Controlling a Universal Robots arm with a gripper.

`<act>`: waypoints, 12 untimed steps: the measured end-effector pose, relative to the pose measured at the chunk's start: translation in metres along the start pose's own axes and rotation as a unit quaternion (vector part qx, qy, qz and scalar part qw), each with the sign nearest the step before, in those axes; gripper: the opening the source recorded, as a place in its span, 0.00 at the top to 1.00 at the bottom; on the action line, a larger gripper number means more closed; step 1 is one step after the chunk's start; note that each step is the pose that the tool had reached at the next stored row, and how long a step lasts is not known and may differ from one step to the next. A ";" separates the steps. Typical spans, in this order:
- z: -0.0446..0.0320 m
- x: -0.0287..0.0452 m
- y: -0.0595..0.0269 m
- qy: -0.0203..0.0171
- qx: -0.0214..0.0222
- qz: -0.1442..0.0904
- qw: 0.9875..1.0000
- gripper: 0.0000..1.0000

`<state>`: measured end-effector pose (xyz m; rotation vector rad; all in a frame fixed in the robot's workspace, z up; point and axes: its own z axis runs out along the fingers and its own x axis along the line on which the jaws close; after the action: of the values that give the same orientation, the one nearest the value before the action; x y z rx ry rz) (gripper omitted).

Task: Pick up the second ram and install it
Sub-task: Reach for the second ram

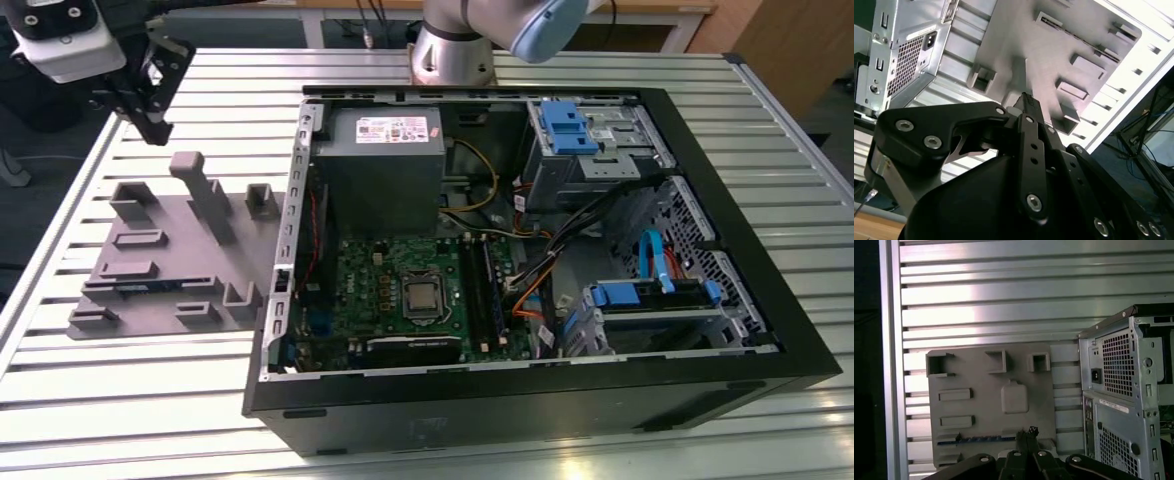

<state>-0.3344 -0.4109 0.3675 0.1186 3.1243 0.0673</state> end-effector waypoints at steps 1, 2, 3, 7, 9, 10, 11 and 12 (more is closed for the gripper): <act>0.0002 0.0006 -0.0011 0.000 0.000 0.000 1.000 0.89; 0.0003 0.0012 -0.0030 0.000 0.000 0.000 1.000 0.89; 0.0005 0.0017 -0.0057 0.000 0.000 0.000 1.000 0.89; 0.0013 0.0052 -0.0157 0.000 0.000 0.000 1.000 0.89; 0.0019 0.0101 -0.0184 0.000 0.000 0.000 1.000 0.89; 0.0023 0.0129 -0.0196 0.000 0.000 0.000 1.000 0.89; 0.0026 0.0155 -0.0208 0.000 0.000 0.000 1.000 0.89; 0.0029 0.0182 -0.0221 0.000 0.000 -0.001 1.000 0.89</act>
<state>-0.3542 -0.4314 0.3634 0.1167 3.1247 0.0672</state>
